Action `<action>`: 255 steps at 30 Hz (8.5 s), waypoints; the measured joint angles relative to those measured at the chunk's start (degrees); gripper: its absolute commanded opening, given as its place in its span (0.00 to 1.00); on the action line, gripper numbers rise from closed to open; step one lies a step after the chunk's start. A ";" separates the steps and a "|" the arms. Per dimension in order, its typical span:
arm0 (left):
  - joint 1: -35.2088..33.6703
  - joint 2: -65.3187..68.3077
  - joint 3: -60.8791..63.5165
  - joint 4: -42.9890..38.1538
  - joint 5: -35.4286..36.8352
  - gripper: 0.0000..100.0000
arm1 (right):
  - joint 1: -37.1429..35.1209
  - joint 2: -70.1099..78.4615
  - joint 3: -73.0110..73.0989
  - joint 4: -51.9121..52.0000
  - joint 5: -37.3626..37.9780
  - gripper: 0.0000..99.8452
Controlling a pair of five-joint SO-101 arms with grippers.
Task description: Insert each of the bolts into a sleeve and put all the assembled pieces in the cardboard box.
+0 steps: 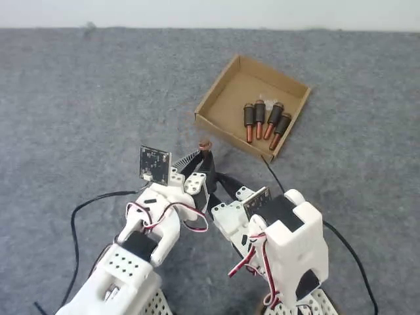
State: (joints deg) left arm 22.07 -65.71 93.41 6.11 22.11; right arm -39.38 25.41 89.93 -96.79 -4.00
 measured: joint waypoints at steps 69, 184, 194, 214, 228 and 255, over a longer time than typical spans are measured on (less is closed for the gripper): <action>2.64 -5.63 3.52 12.57 -5.27 0.23 | 3.16 -2.90 0.88 2.29 -1.67 0.01; -22.86 -37.45 -5.19 65.85 -23.74 0.01 | 5.10 -8.35 2.02 9.41 -1.67 0.01; -26.55 -37.54 -0.88 61.71 -23.82 0.01 | 5.98 -22.24 3.08 24.09 -1.67 0.01; -29.98 -37.54 3.52 57.76 -23.74 0.01 | 16.44 -66.99 4.48 68.40 -1.67 0.01; -29.98 -37.54 3.52 58.29 -23.82 0.01 | 20.66 -87.91 -15.91 115.25 -1.67 0.01; -29.89 -37.54 3.52 59.08 -23.82 0.01 | 28.40 -10.90 -95.21 154.11 -10.73 0.01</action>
State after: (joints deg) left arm -7.82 -103.25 96.92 65.19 -1.71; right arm -10.99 14.51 -5.27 57.32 -14.73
